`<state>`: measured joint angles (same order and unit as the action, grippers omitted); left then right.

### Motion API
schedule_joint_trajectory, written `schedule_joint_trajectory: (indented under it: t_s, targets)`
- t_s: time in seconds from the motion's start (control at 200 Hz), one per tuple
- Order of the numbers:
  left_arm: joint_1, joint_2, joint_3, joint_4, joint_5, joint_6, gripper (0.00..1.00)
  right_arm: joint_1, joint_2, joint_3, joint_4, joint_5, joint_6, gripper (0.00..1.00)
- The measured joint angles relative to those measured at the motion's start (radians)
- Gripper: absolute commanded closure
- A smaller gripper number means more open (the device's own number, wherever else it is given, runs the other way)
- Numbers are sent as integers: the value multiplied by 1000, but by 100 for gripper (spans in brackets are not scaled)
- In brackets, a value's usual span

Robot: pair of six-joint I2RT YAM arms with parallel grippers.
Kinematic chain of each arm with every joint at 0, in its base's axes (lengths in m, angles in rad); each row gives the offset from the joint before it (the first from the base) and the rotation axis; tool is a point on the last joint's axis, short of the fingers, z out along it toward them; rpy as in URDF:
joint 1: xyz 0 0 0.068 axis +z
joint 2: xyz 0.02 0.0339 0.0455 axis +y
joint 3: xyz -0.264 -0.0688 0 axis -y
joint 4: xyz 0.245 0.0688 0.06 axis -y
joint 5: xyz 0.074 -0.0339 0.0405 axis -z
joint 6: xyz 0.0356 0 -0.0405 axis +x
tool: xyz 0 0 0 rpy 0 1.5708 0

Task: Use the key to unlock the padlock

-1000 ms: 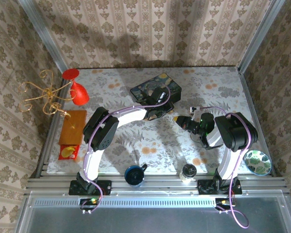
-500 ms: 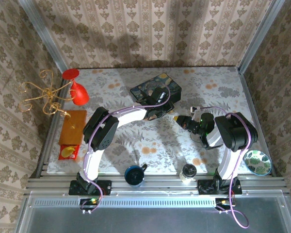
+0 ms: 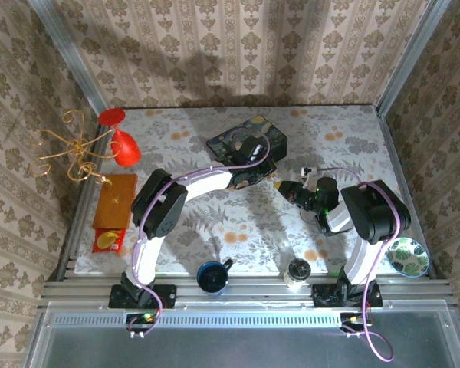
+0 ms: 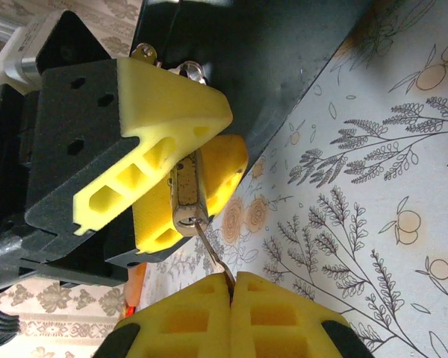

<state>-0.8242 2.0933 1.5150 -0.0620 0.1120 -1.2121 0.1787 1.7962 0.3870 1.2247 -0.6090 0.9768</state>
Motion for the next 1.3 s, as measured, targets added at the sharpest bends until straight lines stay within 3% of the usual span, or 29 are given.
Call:
schedule_joint_trajectory:
  t_s: [0.65, 1.301]
  targets:
    - [-19, 0, 26, 3, -4, 0, 90, 43, -318, 43, -492, 173, 19, 100]
    - [-20, 8, 28, 3, -22, 0, 91, 55, -243, 83, -465, 179, 115, 100]
